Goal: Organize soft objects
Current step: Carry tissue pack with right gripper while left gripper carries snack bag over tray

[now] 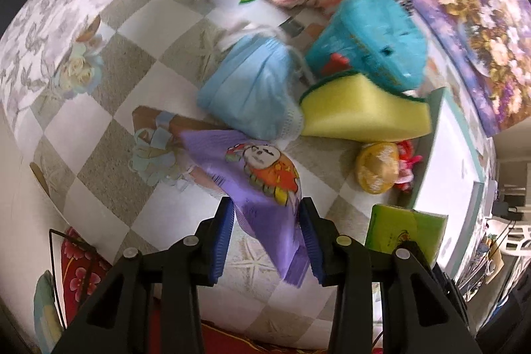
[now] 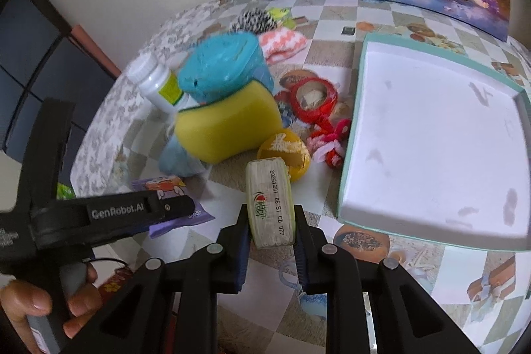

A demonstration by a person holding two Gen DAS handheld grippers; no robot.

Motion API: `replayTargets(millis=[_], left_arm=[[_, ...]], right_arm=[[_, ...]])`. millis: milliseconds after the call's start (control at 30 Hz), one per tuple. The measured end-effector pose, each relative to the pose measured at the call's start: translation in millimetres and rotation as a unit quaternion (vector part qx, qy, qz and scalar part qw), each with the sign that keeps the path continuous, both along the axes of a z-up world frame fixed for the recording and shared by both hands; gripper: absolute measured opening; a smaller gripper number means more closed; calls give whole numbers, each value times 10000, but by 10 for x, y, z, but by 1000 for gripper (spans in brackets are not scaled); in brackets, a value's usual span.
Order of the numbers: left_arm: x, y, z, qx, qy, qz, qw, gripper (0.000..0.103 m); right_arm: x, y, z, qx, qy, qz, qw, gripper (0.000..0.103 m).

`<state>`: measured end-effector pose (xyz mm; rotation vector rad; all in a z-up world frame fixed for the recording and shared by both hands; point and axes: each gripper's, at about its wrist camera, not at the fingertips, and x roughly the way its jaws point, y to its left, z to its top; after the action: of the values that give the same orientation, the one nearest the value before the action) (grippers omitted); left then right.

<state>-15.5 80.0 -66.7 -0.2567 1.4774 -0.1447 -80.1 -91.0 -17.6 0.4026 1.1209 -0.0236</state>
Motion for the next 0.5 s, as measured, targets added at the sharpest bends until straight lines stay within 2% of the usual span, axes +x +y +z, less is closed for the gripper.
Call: replayTargets(millis=[167,333,467,500], left_arm=[[-125,-99,238,-114,-431,-301,9986,41],[-197,-112,396,-199,-670,-426,9966,41],[-295,-238,659,-338,-994,-634,9924,41],[-205,-300,620,-310,-1031,-694,9918,41]], right_arm=[[-74,-101,169,33,-281,-195,9994,24],[-108,-210,262,114,-435,-374,9983,24],[-142,-323,337,114,-554,-569,9968,25],[-157,-364,356,55,-571,-647,9963,25]])
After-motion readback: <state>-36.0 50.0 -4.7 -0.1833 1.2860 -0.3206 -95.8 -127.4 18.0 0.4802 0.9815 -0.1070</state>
